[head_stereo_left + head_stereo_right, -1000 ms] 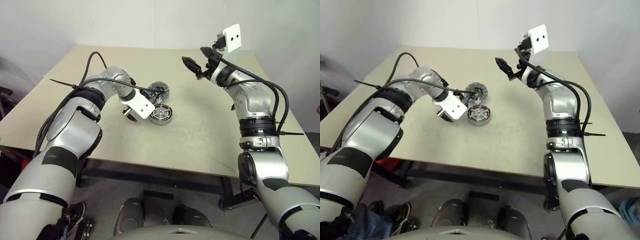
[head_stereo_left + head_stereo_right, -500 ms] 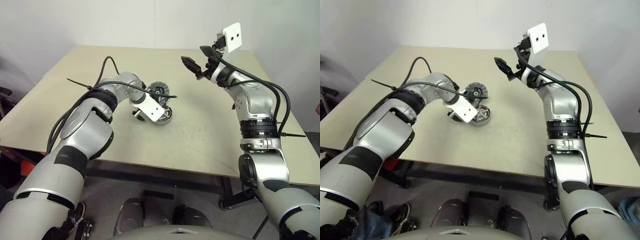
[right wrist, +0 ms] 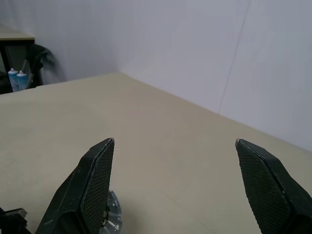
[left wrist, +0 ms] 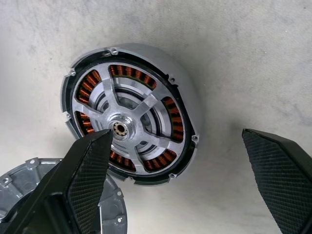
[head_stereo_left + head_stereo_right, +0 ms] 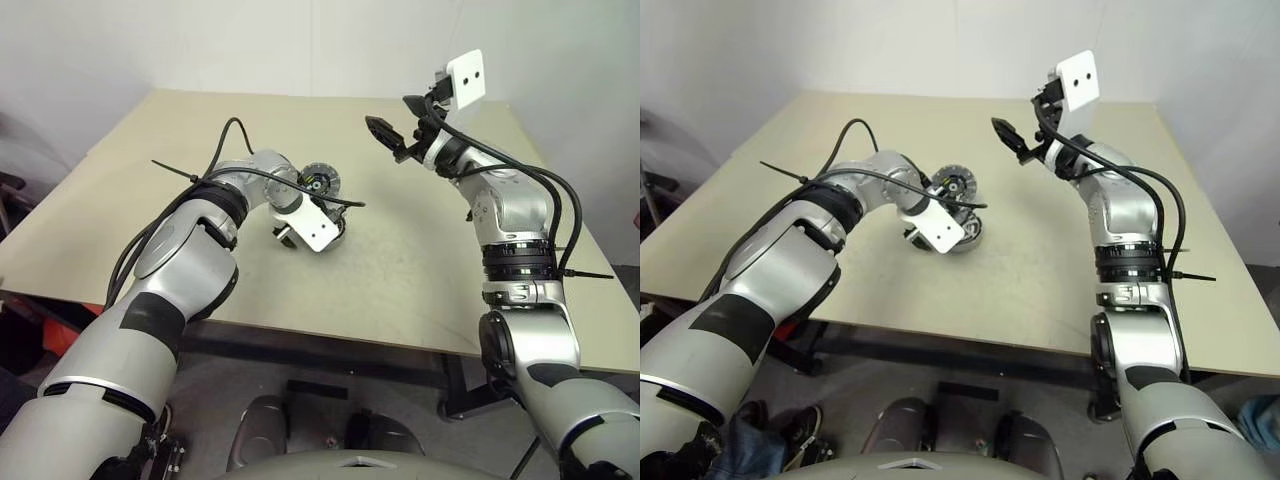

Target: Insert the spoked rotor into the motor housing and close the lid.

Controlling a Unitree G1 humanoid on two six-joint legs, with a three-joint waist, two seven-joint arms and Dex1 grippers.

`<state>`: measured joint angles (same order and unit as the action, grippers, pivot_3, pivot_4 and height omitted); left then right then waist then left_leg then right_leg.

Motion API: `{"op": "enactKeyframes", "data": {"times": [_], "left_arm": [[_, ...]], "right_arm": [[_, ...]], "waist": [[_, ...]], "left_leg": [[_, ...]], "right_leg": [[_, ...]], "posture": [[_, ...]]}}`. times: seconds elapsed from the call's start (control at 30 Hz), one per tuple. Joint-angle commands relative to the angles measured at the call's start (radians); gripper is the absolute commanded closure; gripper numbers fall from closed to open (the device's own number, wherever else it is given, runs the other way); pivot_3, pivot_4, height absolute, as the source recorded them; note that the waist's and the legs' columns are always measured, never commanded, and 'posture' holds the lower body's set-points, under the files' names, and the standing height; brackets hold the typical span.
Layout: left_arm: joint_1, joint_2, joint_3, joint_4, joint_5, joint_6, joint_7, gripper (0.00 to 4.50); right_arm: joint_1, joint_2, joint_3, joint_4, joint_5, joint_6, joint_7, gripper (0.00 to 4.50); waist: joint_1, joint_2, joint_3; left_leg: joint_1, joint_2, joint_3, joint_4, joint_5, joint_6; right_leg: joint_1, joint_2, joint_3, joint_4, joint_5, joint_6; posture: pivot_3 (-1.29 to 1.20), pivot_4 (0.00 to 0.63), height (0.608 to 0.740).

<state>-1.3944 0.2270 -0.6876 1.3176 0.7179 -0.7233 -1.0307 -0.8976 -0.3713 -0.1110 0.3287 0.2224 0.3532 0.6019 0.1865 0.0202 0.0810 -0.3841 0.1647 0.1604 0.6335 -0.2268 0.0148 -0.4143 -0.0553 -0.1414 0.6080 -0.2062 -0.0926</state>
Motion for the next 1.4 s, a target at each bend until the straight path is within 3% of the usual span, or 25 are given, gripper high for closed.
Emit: {"op": "enactKeyframes", "data": {"times": [0.03, 0.7, 0.87, 1.3, 1.4], "left_arm": [[0.005, 0.019, -0.008, -0.003, 0.009, -0.011, -0.005, 0.0], [0.026, 0.013, -0.009, 0.001, 0.009, 0.003, -0.013, 0.0], [0.025, 0.006, -0.008, -0.001, 0.009, 0.001, -0.009, 1.47], [0.034, -0.003, -0.015, 0.001, 0.016, 0.004, 0.023, 1.47], [0.036, -0.004, -0.01, 0.001, 0.009, 0.006, 0.016, 2.02]], "right_arm": [[-0.018, -0.01, -0.011, -0.061, 0.013, -0.006, -0.017, 0.01], [-0.009, -0.002, -0.007, -0.07, 0.016, -0.02, -0.043, 0.01], [-0.004, -0.004, -0.005, -0.074, 0.013, -0.022, -0.044, 0.0], [-0.001, -0.009, -0.007, -0.083, 0.013, -0.022, -0.043, 0.0], [-0.002, -0.01, -0.007, -0.081, 0.012, -0.023, -0.042, 0.0]], "waist": [[0.0, 0.0, 0.0], [0.001, 0.0, 0.0], [0.001, 0.0, 0.0], [0.0, 0.0, 0.0], [0.0, 0.0, 0.0]], "left_leg": [[0.0, 0.0, 0.0, 0.0, 0.0, 0.0], [0.0, -0.001, -0.001, 0.0, 0.0, 0.0], [0.0, -0.001, -0.001, 0.0, 0.0, 0.001], [0.001, -0.002, -0.001, 0.0, 0.001, 0.001], [0.001, -0.002, -0.001, 0.0, 0.001, 0.001]], "right_leg": [[0.0, 0.0, 0.0, 0.0, 0.0, 0.0], [0.0, -0.001, 0.0, 0.001, 0.0, 0.0], [0.001, -0.002, 0.0, 0.001, 0.0, 0.0], [0.001, -0.002, 0.0, 0.001, 0.0, 0.0], [0.001, -0.002, 0.0, 0.002, 0.0, 0.0]], "posture": [[0.0, 0.0, 0.74], [0.0, 0.0, 0.74], [0.0, 0.0, 0.74], [0.0, 0.0, 0.74], [0.0, 0.0, 0.74]]}}
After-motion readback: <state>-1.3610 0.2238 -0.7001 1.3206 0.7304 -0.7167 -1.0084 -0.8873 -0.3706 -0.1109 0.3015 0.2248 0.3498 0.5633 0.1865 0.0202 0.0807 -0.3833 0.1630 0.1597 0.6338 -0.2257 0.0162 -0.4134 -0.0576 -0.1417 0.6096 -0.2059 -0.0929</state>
